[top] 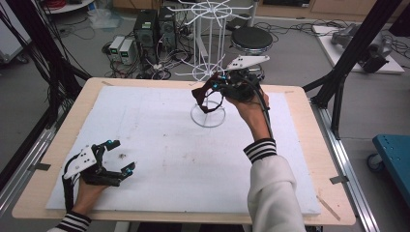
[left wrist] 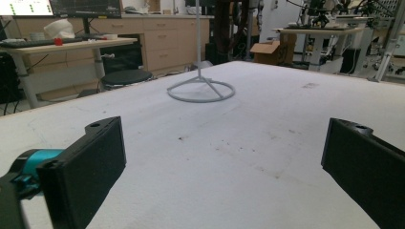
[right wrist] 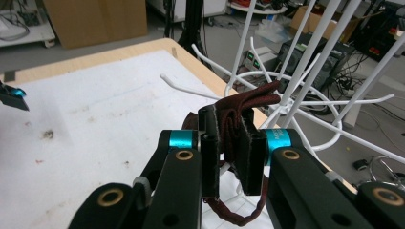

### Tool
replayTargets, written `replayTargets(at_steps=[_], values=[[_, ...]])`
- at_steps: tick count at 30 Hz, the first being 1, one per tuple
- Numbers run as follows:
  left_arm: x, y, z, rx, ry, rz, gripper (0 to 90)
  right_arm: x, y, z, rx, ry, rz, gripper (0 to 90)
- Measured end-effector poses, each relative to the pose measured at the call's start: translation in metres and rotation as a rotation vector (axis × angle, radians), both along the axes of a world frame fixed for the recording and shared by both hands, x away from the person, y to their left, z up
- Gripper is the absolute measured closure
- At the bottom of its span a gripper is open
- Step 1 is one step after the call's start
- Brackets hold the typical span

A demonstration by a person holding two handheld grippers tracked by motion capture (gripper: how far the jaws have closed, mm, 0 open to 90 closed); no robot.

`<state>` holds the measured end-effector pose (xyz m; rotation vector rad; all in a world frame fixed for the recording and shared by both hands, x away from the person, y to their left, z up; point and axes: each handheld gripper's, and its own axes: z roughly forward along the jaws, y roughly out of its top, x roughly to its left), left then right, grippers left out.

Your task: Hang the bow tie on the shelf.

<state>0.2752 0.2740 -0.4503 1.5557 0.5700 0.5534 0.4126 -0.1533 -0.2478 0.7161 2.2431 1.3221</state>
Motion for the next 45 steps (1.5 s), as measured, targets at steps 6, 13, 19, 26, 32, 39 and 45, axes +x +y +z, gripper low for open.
replayTargets(at_steps=[6, 13, 19, 26, 32, 39, 45], values=[[0.0, 0.0, 0.0, -0.003, 0.001, 0.002, 1.7, 0.003, 0.003, -0.003, -0.023, 0.007, 0.0, 82.0], [-0.001, 0.0, 0.0, -0.005, 0.0, 0.003, 1.7, 0.003, 0.005, -0.004, -0.027, 0.006, -0.001, 81.0], [0.0, 0.0, 0.0, 0.001, -0.004, 0.004, 1.7, 0.002, 0.007, -0.003, -0.02, -0.009, 0.008, 76.1], [-0.001, 0.0, 0.0, -0.001, -0.002, 0.003, 1.7, 0.0, 0.009, -0.003, 0.009, -0.039, -0.017, 56.1], [-0.001, 0.0, 0.0, 0.0, -0.004, 0.002, 1.7, -0.002, 0.003, -0.001, 0.032, -0.08, -0.069, 22.6], [-0.001, 0.0, -0.001, -0.008, -0.01, 0.008, 1.7, -0.012, -0.016, -0.002, 0.194, -0.102, -0.09, 0.6], [-0.002, 0.001, -0.001, -0.015, -0.015, 0.02, 1.7, -0.041, -0.04, -0.012, 0.243, -0.141, -0.066, 0.7]])
